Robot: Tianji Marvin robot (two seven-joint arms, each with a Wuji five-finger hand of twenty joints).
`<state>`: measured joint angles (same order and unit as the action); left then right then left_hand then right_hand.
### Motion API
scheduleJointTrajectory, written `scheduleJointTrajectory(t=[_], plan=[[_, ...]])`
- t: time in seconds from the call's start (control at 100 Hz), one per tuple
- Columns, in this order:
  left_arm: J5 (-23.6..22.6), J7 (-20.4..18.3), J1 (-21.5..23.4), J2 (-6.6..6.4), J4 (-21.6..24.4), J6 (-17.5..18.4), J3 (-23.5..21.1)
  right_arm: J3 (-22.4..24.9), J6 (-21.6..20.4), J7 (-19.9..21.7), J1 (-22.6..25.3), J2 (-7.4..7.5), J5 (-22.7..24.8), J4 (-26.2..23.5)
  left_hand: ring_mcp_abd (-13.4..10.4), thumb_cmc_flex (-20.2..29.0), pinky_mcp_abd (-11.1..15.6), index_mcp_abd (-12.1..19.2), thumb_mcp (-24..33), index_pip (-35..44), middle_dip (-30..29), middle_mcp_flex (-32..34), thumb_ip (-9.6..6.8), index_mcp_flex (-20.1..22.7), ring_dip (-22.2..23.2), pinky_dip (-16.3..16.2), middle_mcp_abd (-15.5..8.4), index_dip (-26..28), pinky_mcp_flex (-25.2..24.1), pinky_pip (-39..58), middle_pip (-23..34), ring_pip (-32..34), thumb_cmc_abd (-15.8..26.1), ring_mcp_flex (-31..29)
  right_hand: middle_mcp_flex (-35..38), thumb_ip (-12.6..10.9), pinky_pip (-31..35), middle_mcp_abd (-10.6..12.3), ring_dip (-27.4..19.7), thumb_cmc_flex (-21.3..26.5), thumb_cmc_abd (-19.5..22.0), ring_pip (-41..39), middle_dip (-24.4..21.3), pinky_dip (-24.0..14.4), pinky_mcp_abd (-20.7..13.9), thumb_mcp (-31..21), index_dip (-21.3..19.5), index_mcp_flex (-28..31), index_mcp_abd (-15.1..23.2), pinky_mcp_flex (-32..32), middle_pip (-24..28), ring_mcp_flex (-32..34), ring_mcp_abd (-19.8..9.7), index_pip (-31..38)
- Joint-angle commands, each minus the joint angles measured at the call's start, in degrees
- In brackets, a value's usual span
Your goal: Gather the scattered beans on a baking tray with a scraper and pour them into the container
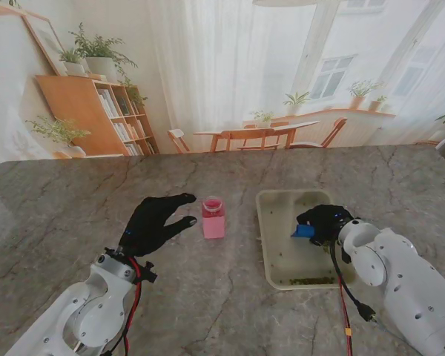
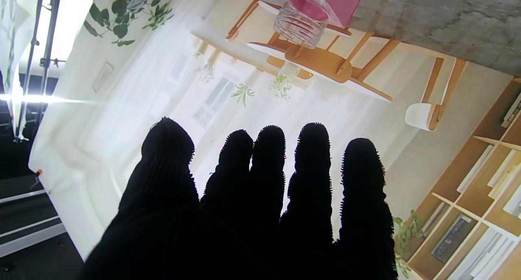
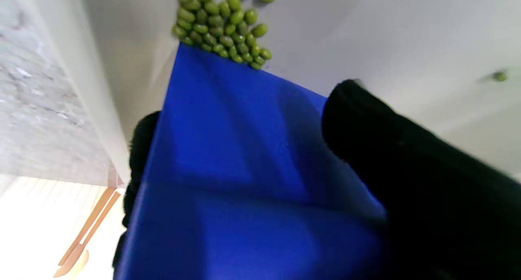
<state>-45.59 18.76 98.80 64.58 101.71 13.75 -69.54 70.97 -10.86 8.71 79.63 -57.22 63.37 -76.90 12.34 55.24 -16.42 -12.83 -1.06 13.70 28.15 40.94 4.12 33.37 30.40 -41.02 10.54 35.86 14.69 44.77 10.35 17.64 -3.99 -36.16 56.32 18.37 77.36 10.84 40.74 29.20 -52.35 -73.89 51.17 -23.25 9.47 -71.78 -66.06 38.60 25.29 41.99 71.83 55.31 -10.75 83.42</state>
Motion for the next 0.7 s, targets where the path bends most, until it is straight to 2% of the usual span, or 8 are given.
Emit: scheduleJointTrajectory(t=[0.0,0.69], plan=[[0.02,0.13,0.24,0.24,0.2,0.08,0.15,-0.57,-0.13,2.51,3.08,0.36,0.09,1.97,-0.14,0.88,-0.55,1.54,-1.13,-0.27,-0.5,-1.18,-1.58,1.28,0.65,-0.47,-1.19,0.59,-0.35,0.75,-0.86,0.08,2.89,-0.87,1.91,0.91,2.08,-0.91,-0.13,3.6,-0.15,-4.77,0.4,-1.23,-0.33,-2.87,5.56,6.89,4.75,1.1,-0.74,8.26,-7.11,-1.38],[-0.41,1.47,1.61,0.4,0.94,0.11,-1.06,5.47,1.71,12.68,12.91,0.3,-1.41,-10.04,-0.1,0.84,-0.63,1.51,-1.16,-0.28,-0.49,-1.13,-1.58,1.29,0.67,-0.47,-1.18,0.59,-0.41,0.71,-0.84,0.09,2.85,-0.85,1.84,0.31,0.42,-0.64,-1.1,3.96,1.21,-1.4,0.8,-1.64,-0.11,-1.0,5.81,6.3,4.98,-0.1,-1.79,7.16,-5.51,-1.42]])
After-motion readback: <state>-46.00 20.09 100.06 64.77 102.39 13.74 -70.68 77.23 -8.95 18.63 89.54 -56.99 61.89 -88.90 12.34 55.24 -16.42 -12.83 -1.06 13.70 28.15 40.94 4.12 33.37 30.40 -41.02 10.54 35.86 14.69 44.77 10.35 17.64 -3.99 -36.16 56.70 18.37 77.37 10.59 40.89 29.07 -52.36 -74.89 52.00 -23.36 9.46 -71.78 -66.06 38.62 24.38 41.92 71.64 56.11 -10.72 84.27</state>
